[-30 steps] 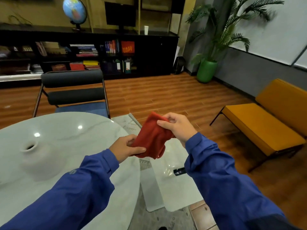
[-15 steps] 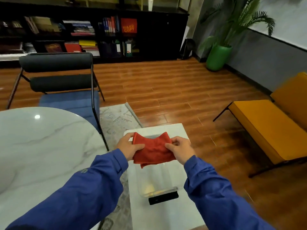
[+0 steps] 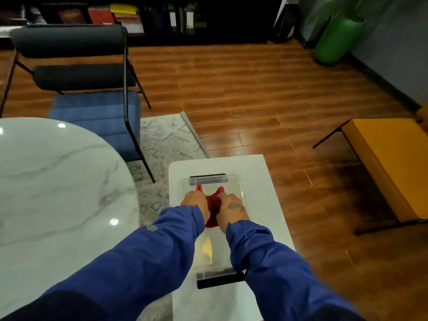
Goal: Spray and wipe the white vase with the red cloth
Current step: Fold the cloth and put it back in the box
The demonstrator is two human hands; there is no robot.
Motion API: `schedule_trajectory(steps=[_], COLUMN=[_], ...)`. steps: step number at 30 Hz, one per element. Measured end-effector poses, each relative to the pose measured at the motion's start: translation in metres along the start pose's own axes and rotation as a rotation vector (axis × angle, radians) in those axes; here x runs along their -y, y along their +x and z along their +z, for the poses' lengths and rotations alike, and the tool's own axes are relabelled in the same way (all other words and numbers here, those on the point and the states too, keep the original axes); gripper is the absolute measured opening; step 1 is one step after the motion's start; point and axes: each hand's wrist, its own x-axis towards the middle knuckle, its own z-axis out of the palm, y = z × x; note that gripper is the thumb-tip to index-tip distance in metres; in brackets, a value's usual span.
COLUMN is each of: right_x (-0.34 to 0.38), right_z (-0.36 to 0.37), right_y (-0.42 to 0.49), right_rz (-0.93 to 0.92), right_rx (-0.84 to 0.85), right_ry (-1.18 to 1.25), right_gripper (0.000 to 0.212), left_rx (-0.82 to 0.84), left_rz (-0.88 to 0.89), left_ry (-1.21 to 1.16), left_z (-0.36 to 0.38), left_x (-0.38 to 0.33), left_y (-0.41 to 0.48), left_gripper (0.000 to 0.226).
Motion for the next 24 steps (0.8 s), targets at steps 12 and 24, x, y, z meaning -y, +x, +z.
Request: schedule_trajectory(steps=[12,24], right_x=[0.000,0.083], right_z=[0.000,-0.035], right_y=[-0.006,-0.087], right_rz=[-0.011,-0.238], right_rx=[0.014,-0.221], right_ry=[-0.025,0.072], right_gripper=[0.036,0.032], left_rx=[0.015,-0.172], left_rz=[0.167,0.305], left_ry=[0.118,-0.294], left_z=[-0.014,-0.105], left_x=[0.004,0.092], left_y=[-0.010,-0.085], left_gripper=[0.029,0.040])
